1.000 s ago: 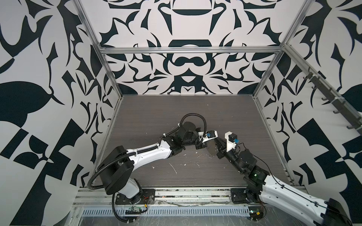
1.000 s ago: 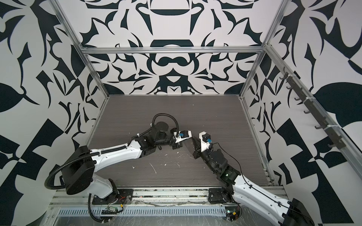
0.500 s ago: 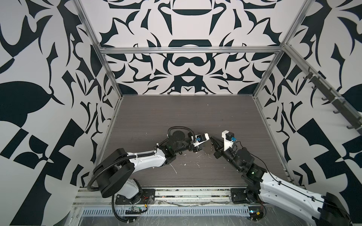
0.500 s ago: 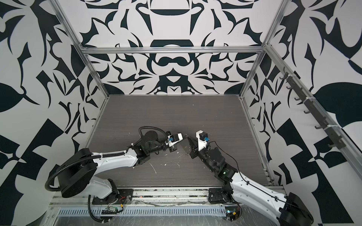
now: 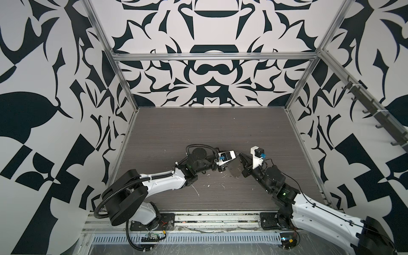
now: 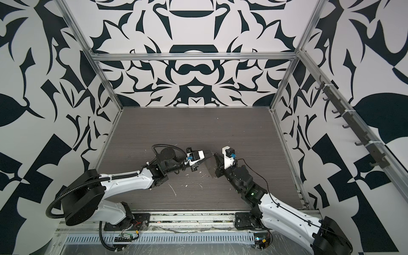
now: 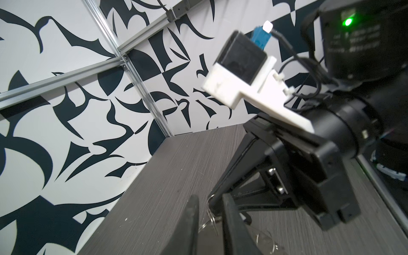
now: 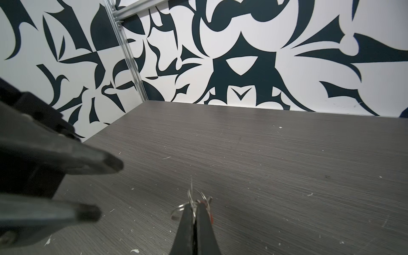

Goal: Attach keys to a key ring
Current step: Insert the key into the keyring.

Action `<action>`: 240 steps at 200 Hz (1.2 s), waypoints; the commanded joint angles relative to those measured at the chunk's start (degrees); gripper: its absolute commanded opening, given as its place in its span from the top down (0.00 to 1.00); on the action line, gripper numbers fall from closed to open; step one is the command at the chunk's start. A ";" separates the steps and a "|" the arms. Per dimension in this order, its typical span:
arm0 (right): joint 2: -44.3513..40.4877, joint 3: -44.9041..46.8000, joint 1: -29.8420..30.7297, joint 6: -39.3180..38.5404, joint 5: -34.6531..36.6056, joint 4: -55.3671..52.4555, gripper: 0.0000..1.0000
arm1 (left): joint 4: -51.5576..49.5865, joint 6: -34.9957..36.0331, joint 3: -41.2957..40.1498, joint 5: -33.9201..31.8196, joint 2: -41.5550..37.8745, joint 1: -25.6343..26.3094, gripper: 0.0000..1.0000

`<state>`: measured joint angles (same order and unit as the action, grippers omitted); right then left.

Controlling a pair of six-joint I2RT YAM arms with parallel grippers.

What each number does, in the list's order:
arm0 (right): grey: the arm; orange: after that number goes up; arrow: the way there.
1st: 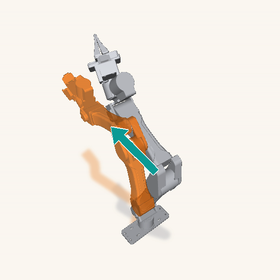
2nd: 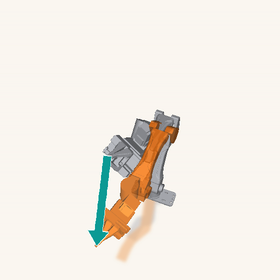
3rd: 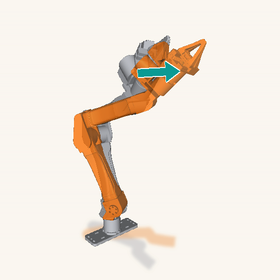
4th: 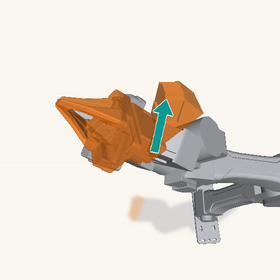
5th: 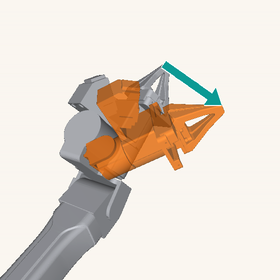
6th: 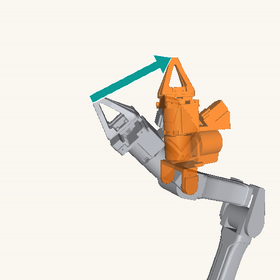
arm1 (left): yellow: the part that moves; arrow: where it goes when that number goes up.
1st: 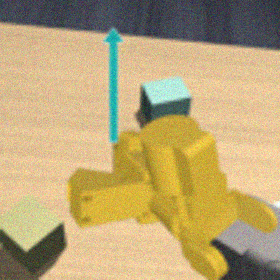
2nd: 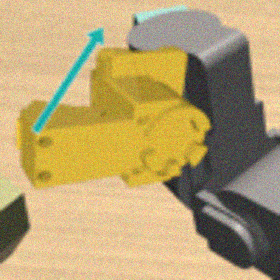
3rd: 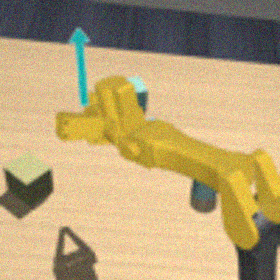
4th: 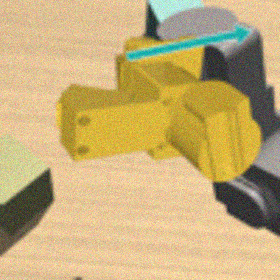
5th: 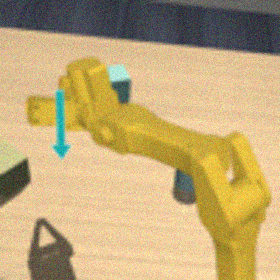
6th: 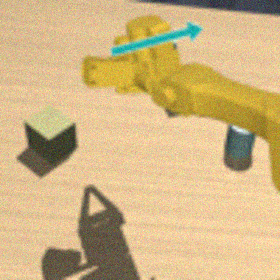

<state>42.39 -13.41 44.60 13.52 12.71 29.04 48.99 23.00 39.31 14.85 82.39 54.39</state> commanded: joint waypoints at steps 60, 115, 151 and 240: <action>-4.40 -0.43 -0.21 -2.31 3.80 -1.20 1.00 | -23.18 4.19 12.31 1.76 0.85 0.10 0.75; -6.20 -0.16 -0.24 -1.83 6.45 -2.53 1.00 | -33.75 6.91 18.41 1.18 4.54 0.10 0.75; -6.67 0.47 -0.21 -1.52 6.70 -1.33 1.00 | -38.84 8.02 21.88 -0.69 7.02 0.12 0.77; -5.85 0.67 -0.21 -2.38 4.96 1.07 1.00 | -40.80 8.02 24.31 -0.66 9.59 0.19 0.77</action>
<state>36.75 -12.32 44.60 11.84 17.98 25.28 9.93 30.28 62.11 14.17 90.83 54.39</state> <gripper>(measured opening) 0.057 0.234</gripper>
